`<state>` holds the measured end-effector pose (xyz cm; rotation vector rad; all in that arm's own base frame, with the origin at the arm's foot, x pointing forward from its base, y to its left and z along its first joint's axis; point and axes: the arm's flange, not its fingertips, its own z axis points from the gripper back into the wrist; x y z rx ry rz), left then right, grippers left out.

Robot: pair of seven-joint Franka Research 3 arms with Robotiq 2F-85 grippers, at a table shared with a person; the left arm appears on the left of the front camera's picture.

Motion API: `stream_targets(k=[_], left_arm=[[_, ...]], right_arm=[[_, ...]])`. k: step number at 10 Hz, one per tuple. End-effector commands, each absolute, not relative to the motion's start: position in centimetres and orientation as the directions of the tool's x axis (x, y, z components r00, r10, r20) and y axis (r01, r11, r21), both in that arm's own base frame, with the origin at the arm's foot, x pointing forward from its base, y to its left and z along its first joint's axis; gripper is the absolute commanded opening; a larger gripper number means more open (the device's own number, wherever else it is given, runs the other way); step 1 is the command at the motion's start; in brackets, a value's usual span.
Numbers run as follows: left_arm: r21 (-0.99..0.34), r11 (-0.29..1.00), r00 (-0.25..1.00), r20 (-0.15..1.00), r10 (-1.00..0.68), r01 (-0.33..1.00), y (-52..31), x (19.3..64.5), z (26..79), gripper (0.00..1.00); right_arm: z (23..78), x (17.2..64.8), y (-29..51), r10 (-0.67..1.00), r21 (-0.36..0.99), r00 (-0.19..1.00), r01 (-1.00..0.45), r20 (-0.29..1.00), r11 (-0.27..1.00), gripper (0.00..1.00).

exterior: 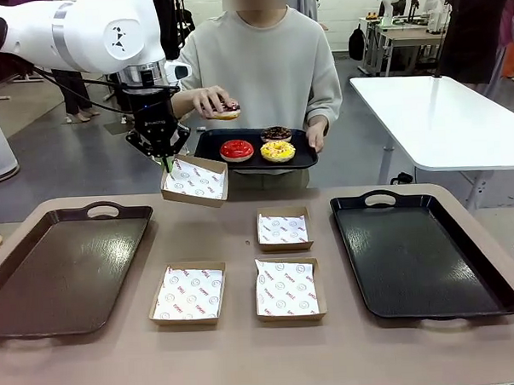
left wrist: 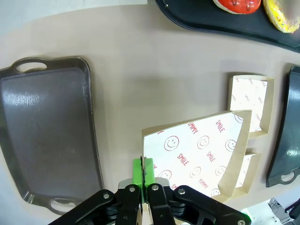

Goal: Individually package the donuts and arrange them on the tray.
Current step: Place the picked Paper togo box on the Handle tray while simultaneously picking up another Paper togo box from the table with the other hand.

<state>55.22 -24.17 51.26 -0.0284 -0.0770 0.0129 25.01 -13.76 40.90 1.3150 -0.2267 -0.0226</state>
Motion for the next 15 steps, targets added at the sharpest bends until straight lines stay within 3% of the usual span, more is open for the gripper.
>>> stream_targets(k=[1,15], left_arm=[[-0.031,1.000,0.996,0.084,0.007,-0.005,-24.09,55.29,51.42,0.00],[-0.031,1.000,0.996,0.084,0.007,-0.005,-24.09,55.29,51.42,0.00]], right_arm=[[41.09,25.15,-13.85,-0.151,0.964,0.976,-0.121,0.159,0.237,1.00],[41.09,25.15,-13.85,-0.151,0.964,0.976,-0.121,0.159,0.237,1.00]])
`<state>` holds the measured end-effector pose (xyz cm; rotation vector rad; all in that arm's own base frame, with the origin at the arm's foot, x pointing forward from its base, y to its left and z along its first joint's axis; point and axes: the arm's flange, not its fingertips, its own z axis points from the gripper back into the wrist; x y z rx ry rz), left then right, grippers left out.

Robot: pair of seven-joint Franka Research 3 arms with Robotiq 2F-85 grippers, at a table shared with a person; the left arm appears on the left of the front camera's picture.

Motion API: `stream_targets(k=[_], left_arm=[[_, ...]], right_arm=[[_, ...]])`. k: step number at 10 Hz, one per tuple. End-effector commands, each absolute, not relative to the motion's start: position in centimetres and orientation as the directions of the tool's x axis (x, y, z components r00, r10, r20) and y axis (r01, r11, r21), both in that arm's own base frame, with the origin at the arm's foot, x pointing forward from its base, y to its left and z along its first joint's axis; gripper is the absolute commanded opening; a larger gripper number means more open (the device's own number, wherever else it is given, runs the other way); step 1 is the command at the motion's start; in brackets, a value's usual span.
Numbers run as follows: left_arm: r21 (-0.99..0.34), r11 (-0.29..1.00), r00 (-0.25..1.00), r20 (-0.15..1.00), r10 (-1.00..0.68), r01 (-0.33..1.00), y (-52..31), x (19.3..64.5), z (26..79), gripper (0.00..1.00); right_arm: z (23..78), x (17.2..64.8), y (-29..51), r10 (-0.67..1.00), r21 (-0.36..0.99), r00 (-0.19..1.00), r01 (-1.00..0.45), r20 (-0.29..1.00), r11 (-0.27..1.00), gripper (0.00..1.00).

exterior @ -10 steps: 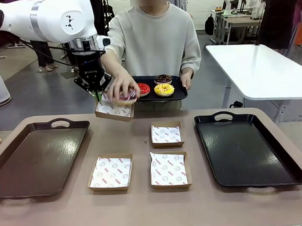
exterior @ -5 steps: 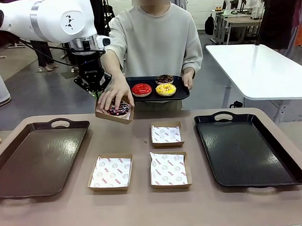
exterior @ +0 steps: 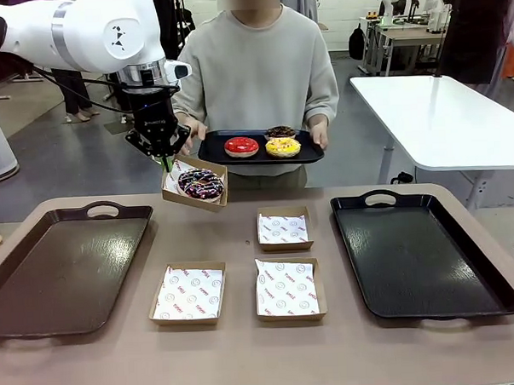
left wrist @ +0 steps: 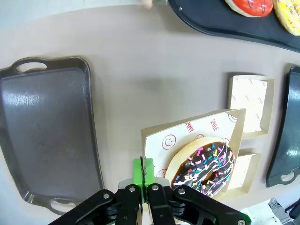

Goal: Individually package the donuts and arrange them on the tray.
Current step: Place the picked Paper togo box on the Handle tray while simultaneously picking up another Paper togo box from the table with the other hand.

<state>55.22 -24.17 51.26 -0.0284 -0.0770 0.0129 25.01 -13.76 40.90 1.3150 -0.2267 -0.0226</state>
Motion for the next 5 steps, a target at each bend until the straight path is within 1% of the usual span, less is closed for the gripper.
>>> stream_targets(k=[1,3,4,5], left_arm=[[-0.031,1.000,0.996,0.084,0.007,-0.005,-24.1,55.3,51.4,0.00],[-0.031,1.000,0.996,0.084,0.007,-0.005,-24.1,55.3,51.4,0.00],[-0.029,1.000,0.997,0.077,0.014,-0.012,-24.2,55.2,51.3,0.01],[-0.003,1.000,0.994,0.110,-0.003,0.003,-23.3,55.5,51.3,0.01]], right_arm=[[41.1,25.1,-13.8,-0.151,0.964,0.976,-0.121,0.159,0.237,1.00],[41.1,25.1,-13.8,-0.151,0.964,0.976,-0.121,0.159,0.237,1.00],[40.9,25.0,-13.8,-0.145,0.960,0.978,-0.112,0.152,0.256,1.00],[41.7,26.6,-13.2,-0.135,0.951,0.981,-0.091,0.136,0.296,1.00]])
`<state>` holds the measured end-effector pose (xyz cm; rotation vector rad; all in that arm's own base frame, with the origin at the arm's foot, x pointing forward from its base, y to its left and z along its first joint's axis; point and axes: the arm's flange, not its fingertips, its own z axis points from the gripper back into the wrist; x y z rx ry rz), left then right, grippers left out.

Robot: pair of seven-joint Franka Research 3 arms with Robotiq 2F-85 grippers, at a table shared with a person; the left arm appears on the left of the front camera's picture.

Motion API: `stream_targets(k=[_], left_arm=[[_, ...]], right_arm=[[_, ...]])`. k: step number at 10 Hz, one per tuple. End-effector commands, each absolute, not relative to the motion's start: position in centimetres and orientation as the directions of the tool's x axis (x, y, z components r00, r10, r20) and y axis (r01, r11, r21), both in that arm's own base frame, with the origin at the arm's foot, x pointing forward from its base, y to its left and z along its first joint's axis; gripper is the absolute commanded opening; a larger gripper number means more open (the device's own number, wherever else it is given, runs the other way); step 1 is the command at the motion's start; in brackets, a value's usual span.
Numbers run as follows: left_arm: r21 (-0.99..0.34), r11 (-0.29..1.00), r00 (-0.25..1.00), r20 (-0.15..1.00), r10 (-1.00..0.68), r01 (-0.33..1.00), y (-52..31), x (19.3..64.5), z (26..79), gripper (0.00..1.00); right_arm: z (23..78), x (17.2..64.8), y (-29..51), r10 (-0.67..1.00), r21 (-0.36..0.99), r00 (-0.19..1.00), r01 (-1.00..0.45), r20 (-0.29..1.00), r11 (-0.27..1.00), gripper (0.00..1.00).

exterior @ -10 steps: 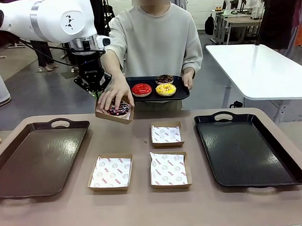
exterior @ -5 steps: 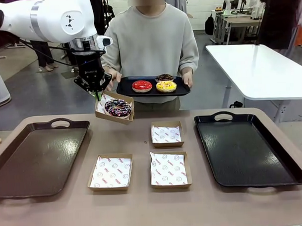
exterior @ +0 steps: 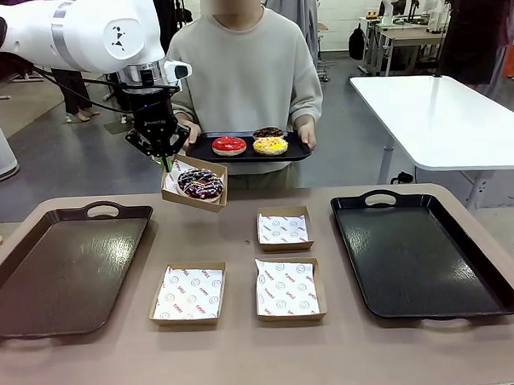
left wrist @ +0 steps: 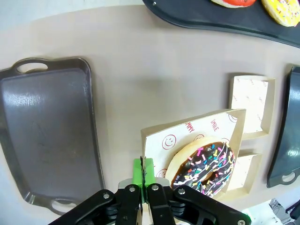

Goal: Individually package the donuts and arrange them on the tray.
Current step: Place the picked Paper togo box on the Handle tray while simultaneously picking up another Paper togo box from the table with the other hand.

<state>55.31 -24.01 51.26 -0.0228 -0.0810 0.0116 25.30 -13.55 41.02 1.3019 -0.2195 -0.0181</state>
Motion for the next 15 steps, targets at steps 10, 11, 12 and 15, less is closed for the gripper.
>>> stream_targets(k=[10,11,12,15], left_arm=[[0.009,0.998,0.990,0.129,-0.060,0.059,-6.0,51.7,52.3,0.01],[0.001,0.999,0.992,0.120,-0.048,0.048,-4.7,51.5,51.5,0.01],[-0.009,0.999,0.992,0.117,-0.039,0.041,-3.7,51.4,50.8,0.01],[-0.032,0.999,0.995,0.098,0.008,-0.004,-1.1,51.6,49.1,0.01]], right_arm=[[51.9,52.7,6.1,-0.136,0.604,0.988,0.151,-0.071,0.782,1.00],[50.6,53.6,9.1,-0.115,0.543,0.989,0.146,-0.091,0.827,1.00],[49.5,54.3,11.3,-0.107,0.486,0.990,0.140,-0.095,0.862,1.00],[46.6,53.8,15.6,-0.067,0.390,0.995,0.089,-0.070,0.917,1.00]])
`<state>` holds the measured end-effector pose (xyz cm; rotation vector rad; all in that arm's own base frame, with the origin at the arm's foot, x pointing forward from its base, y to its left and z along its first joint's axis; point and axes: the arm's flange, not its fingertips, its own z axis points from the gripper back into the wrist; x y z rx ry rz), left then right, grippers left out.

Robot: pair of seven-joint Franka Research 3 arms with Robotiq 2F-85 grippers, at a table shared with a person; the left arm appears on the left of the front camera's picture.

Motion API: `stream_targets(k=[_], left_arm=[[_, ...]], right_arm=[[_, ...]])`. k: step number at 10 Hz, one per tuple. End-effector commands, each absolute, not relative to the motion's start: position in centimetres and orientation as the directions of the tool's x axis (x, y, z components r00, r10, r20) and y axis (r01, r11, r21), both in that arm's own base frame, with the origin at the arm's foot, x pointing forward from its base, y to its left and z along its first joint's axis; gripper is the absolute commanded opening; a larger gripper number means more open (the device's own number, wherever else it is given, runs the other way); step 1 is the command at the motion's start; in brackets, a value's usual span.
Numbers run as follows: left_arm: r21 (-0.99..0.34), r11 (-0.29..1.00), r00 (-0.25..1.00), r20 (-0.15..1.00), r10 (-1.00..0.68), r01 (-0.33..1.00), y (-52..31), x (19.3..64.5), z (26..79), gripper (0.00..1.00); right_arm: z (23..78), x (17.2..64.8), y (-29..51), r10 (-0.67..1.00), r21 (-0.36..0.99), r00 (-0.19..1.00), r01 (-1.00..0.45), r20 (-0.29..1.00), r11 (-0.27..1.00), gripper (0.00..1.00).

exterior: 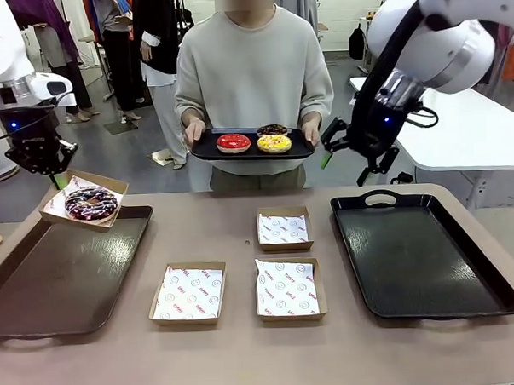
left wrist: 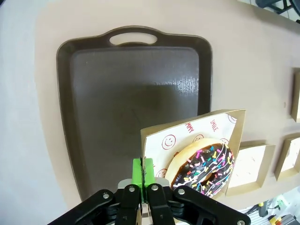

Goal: Individually package the donuts and arrange them on the tray.
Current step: Place the picked Paper togo box on the Handle tray while simultaneously picking up another Paper togo box from the table with the other hand.

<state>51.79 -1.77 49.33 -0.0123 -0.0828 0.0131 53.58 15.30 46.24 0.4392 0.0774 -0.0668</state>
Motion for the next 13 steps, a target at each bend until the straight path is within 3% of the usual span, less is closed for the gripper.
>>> stream_targets(k=[1,11,13], left_arm=[[-0.039,0.999,0.996,0.091,0.012,-0.009,-0.8,51.5,48.6,0.01],[-0.017,1.000,0.997,0.072,0.025,-0.023,-1.2,51.7,48.6,0.01],[-0.039,0.998,0.997,0.055,0.050,-0.048,-0.5,52.6,47.3,0.01]], right_arm=[[46.4,53.2,15.9,-0.062,0.382,0.996,0.079,-0.057,0.921,1.00],[46.2,53.3,15.9,-0.034,0.406,0.996,0.064,-0.081,0.912,1.00],[45.3,54.2,18.3,-0.067,0.286,0.997,0.079,-0.050,0.955,1.00]])
